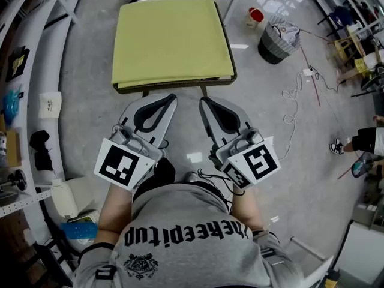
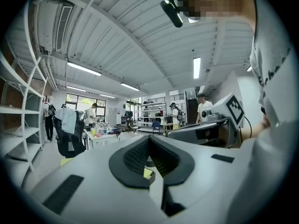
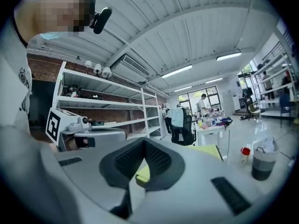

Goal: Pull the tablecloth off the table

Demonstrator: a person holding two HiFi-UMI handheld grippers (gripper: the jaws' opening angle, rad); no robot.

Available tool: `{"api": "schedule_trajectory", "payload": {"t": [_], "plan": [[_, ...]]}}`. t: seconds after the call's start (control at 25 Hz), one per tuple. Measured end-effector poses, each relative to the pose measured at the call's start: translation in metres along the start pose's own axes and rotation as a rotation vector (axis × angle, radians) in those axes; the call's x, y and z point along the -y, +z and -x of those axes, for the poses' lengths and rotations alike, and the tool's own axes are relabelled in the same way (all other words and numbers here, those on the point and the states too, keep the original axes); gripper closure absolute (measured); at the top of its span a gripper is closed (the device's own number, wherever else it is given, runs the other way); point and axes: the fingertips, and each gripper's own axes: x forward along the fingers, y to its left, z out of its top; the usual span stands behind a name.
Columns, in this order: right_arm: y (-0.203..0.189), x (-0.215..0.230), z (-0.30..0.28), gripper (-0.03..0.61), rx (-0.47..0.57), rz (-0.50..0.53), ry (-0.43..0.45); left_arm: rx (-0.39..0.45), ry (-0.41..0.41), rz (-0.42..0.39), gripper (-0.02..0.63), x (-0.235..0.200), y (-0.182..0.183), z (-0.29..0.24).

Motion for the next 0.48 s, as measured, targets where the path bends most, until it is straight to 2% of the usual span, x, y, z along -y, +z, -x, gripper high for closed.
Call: {"api": "schedule_trajectory", "payload": {"t": [0.48], "plan": [[-0.003,0.007,-0.061,0.568,0.004,-0.006,-0.086,-0.003,-0.113,0.006,0.599,-0.059,-0.009,-0.014]]}}
